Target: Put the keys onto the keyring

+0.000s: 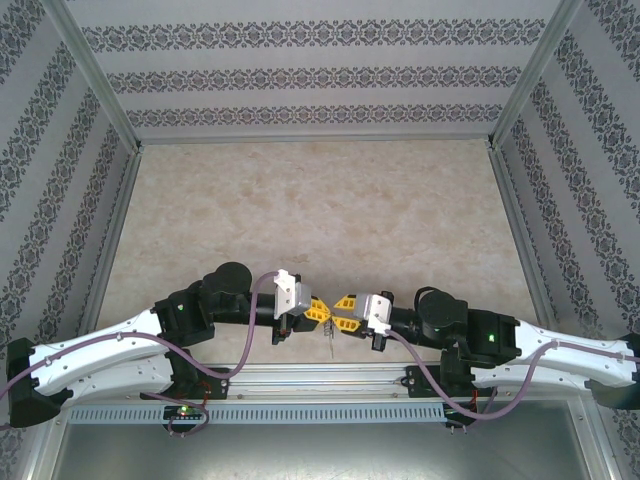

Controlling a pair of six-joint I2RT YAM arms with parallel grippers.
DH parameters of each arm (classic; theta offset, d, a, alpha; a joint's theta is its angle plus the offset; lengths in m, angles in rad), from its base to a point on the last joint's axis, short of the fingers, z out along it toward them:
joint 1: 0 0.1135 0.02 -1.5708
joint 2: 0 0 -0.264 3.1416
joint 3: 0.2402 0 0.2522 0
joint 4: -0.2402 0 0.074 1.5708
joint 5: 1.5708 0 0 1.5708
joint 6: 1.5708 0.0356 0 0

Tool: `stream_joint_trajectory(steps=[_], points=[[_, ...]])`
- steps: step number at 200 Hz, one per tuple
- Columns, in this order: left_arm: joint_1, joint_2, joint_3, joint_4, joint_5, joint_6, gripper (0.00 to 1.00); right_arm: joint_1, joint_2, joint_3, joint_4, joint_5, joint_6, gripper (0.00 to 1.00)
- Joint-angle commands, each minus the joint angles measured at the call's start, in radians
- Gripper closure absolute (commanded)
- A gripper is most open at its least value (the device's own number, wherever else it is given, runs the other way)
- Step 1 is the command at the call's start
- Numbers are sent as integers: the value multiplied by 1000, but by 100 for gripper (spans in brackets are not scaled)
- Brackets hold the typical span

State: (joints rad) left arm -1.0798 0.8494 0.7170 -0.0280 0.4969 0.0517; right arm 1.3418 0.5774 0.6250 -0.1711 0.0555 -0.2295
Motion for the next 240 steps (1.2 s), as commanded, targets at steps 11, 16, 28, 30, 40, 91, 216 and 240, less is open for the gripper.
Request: stream_joint_trajectory(steps=[11, 16, 28, 30, 40, 91, 216, 240], points=[[-9, -25, -4, 90, 37, 16, 100, -13, -13, -22, 21, -14, 28, 76], [-9, -24, -2, 91, 37, 17, 100, -15, -15, -22, 22, -16, 30, 76], [-9, -25, -4, 93, 37, 17, 100, -17, -18, -24, 26, -19, 31, 76], [-9, -25, -4, 94, 38, 17, 100, -18, -18, -24, 25, -19, 32, 76], [-9, -25, -7, 98, 38, 17, 100, -21, -17, -25, 28, -22, 34, 76], [-9, -26, -7, 105, 42, 19, 100, -36, -15, -28, 37, -39, 39, 77], [-11, 40, 64, -119, -128, 92, 83, -53, -13, 17, -84, 1, 35, 100], [-13, 56, 87, -169, -155, 109, 77, -53, 13, 47, -134, 30, 27, 100]])
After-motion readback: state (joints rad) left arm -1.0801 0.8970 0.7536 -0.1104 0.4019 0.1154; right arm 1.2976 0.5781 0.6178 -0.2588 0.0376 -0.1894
